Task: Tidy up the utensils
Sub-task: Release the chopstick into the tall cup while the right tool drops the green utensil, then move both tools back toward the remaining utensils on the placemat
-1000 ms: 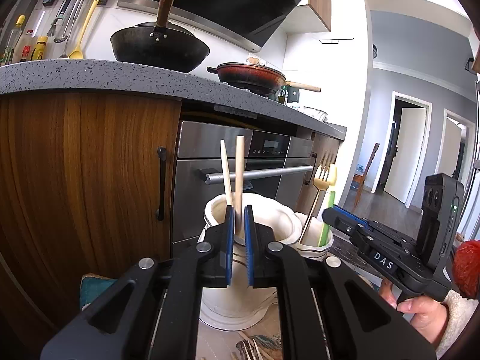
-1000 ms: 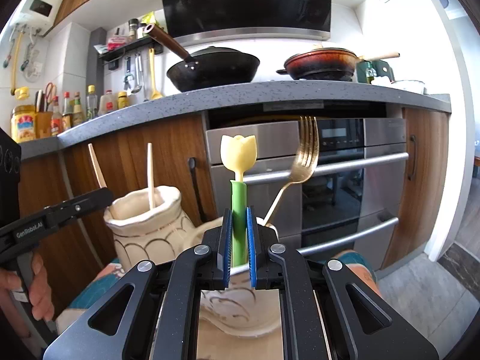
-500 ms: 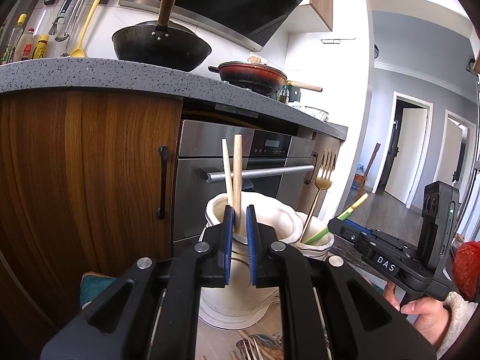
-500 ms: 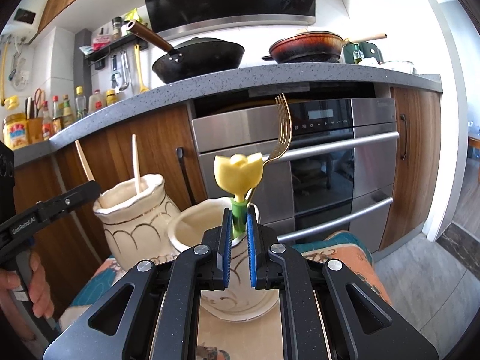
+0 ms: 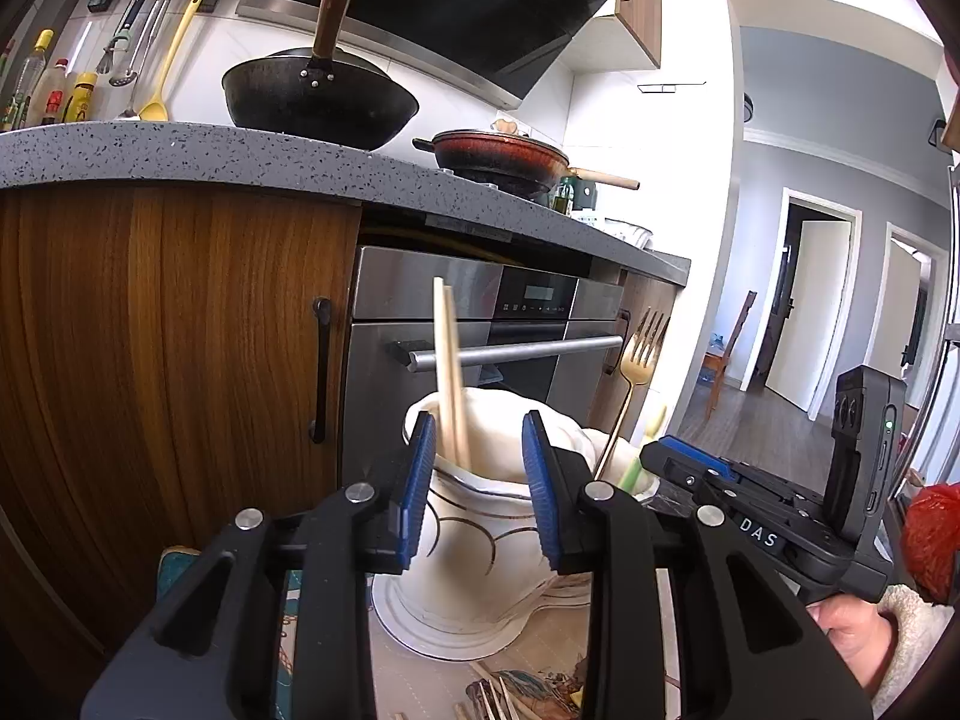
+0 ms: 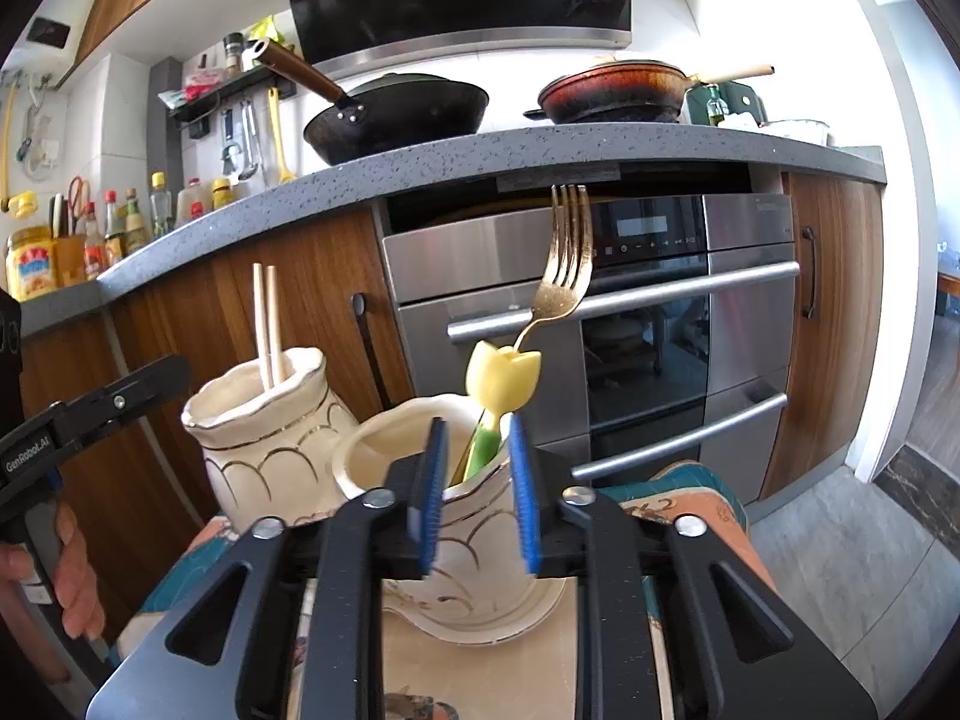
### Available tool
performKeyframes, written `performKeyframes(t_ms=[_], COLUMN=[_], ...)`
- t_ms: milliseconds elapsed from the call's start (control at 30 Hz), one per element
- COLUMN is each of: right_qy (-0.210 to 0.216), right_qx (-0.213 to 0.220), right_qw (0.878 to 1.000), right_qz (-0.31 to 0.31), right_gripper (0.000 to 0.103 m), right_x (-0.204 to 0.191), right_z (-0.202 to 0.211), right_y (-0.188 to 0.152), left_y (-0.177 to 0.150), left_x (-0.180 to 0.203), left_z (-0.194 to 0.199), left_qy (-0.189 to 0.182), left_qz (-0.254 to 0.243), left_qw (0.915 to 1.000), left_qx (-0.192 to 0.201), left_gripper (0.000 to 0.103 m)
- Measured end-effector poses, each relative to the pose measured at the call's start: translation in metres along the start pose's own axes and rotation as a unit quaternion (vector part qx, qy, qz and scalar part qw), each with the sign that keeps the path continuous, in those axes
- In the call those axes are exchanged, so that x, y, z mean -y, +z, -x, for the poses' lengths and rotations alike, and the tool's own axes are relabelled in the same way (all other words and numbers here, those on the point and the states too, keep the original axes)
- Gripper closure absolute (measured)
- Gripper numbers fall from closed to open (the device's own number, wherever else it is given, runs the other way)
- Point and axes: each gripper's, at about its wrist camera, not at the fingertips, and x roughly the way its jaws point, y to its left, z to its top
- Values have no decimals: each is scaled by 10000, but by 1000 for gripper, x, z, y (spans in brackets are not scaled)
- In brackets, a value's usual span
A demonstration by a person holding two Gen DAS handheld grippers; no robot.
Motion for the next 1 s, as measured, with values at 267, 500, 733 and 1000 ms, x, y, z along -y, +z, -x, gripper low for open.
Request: performKeyframes(t_ms=[267,500,733,1000], right_qy=[-69,-74,-118,-30], right_qx=[151,314,279,106], right_qw=[9998,9995,9994,9994], right_qz=[-60,-33,-163,-325], right_gripper=[33,8,5,5], right_x=[-1,-4,-1,2], right_z=[15,55,84,96], right_y=[1,-13,-27,-41], left_y=[-1,-13,-32,-50], left_x=[0,-2,13,27], left_z=[8,25,44,71], left_qy=[156,332,494,660], left_qz=[-39,109,-47,-85], left_qw=[9998,9993,9987,9968], left_qx=[95,121,-114,-444], left_gripper=[44,6,6,6])
